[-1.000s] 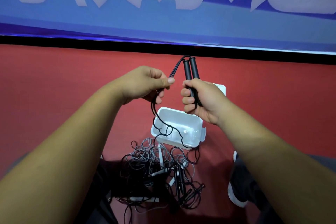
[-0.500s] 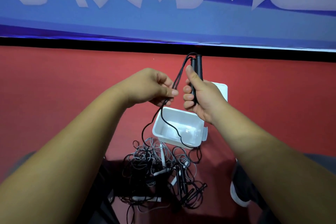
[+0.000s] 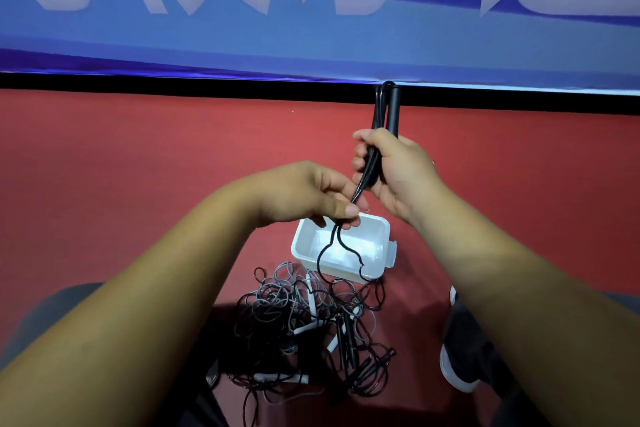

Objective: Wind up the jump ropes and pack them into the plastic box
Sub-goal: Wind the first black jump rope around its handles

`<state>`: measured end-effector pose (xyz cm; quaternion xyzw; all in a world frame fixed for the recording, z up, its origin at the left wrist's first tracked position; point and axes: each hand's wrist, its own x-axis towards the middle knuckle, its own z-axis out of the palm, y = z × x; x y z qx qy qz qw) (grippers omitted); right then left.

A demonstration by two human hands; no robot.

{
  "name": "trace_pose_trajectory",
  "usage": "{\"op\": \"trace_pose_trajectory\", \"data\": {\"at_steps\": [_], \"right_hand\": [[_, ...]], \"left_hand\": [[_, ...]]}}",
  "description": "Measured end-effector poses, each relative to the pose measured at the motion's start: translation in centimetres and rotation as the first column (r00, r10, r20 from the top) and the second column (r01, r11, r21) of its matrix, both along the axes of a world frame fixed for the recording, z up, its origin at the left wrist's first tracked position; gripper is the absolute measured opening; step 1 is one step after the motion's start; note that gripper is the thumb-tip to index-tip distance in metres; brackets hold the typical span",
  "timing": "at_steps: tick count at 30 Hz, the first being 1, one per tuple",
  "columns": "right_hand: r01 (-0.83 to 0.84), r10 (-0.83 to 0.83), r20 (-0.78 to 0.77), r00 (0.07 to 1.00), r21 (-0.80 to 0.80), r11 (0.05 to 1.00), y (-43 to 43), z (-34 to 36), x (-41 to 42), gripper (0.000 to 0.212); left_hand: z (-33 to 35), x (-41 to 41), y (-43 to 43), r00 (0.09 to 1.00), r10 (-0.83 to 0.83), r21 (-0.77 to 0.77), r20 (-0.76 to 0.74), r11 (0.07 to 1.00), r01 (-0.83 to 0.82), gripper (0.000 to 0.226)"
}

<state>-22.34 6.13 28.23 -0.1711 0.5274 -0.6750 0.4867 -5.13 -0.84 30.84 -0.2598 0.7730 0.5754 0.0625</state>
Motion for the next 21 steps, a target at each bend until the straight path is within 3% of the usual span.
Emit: {"op": "trace_pose_trajectory", "data": {"at_steps": [5,8,10,13,17,21], "right_hand": [[-0.006,0.008,0.060,0.998,-0.030,1.000,0.1,0.0,0.0,0.020],[-0.044,0.044,0.011,0.999,-0.039,0.998,0.1,-0.4,0.0,0.025],[-0.057,0.056,-0.028,0.998,-0.036,0.998,0.1,-0.3,-0.2,0.024],[-0.027,0.026,-0.012,1.000,-0.033,0.999,0.1,0.0,-0.6,0.023],[0.005,-0.006,-0.028,1.000,-0.019,1.000,0.3,0.7,-1.0,0.026],[-0.103,0.104,-0.084,0.991,0.020,0.994,1.0,1.8,-1.3,0.027]], "left_hand": [[0.0,-0.2,-0.5,0.997,0.055,-0.163,0.052,0.986,-0.046,0.017],[-0.1,-0.4,-0.1,0.995,0.019,-0.225,0.093,0.974,0.002,0.026],[-0.4,-0.3,0.2,0.995,0.011,-0.228,0.095,0.974,0.011,0.030],[-1.0,-0.1,0.2,0.997,-0.027,-0.090,0.068,0.995,0.033,0.032],[-1.5,0.6,-1.0,0.970,-0.215,-0.066,0.114,0.973,0.223,0.020],[-1.3,0.6,-2.2,0.988,-0.085,-0.202,0.126,0.973,0.110,0.018]]}}
